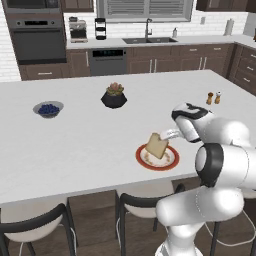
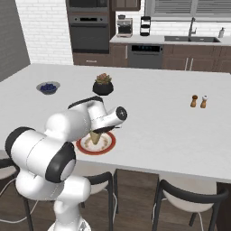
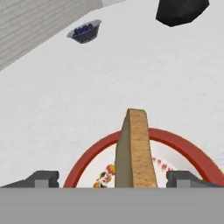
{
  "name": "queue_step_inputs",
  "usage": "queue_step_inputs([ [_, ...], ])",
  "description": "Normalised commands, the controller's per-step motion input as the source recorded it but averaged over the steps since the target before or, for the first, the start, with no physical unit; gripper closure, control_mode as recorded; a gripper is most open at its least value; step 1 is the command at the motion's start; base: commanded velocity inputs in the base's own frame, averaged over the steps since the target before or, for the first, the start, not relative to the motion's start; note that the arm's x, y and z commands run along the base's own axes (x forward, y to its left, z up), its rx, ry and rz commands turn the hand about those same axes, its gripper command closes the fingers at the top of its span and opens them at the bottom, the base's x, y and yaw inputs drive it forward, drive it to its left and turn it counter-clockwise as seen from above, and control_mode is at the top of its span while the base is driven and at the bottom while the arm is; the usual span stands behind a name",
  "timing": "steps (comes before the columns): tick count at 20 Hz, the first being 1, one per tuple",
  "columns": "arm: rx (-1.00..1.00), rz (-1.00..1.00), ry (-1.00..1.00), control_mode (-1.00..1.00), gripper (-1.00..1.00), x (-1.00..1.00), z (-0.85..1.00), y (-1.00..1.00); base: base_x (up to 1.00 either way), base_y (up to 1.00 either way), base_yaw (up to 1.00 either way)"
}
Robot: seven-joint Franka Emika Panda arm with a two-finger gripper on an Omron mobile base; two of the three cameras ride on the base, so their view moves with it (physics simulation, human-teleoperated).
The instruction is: Start the toaster. Once the lever pops up, take the bread to the plate on the dining counter.
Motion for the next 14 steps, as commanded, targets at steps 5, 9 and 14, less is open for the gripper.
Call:
queue_step_inputs([
  [5,-0.07,0.0,-0.07,-1.0,-1.0,-0.35,0.46,-0.02,0.0,0.0,0.0],
  [9,-0.12,0.0,-0.08,-1.0,-1.0,-0.54,0.64,0.0,0.0,0.0,0.0],
  [14,-0.19,0.0,-0.09,-1.0,-1.0,-0.71,0.61,0.0,0.0,0.0,0.0],
])
